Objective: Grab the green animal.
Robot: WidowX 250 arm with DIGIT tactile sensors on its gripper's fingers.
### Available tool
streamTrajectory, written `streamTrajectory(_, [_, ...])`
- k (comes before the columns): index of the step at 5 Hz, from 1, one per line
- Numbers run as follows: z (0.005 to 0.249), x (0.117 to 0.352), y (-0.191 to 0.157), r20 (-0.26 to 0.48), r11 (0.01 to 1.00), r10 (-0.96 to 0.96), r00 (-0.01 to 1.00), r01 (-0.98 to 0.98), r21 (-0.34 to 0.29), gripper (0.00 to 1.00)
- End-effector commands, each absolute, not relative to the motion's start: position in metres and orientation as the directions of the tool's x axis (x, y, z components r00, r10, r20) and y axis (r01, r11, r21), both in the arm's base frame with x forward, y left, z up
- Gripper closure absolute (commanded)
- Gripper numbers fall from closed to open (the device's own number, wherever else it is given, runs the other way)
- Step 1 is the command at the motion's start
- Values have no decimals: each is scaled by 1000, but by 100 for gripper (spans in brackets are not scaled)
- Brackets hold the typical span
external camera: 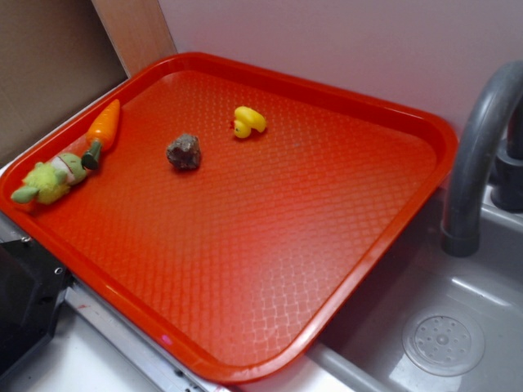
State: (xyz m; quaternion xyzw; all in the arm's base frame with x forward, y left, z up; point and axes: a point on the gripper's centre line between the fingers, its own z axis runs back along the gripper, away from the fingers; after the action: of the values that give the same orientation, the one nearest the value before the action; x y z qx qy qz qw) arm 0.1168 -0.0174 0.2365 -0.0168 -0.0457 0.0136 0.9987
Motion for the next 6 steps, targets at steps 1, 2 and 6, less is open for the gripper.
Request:
streamTrajectory(1, [236,117,-17,91,999,29,995,-26,-35,0])
streamTrajectory(2, [206,130,17,105,999,-39,994,42,-25,0])
streamTrajectory(6, [128,145,87,55,998,25,998,-28,54,0])
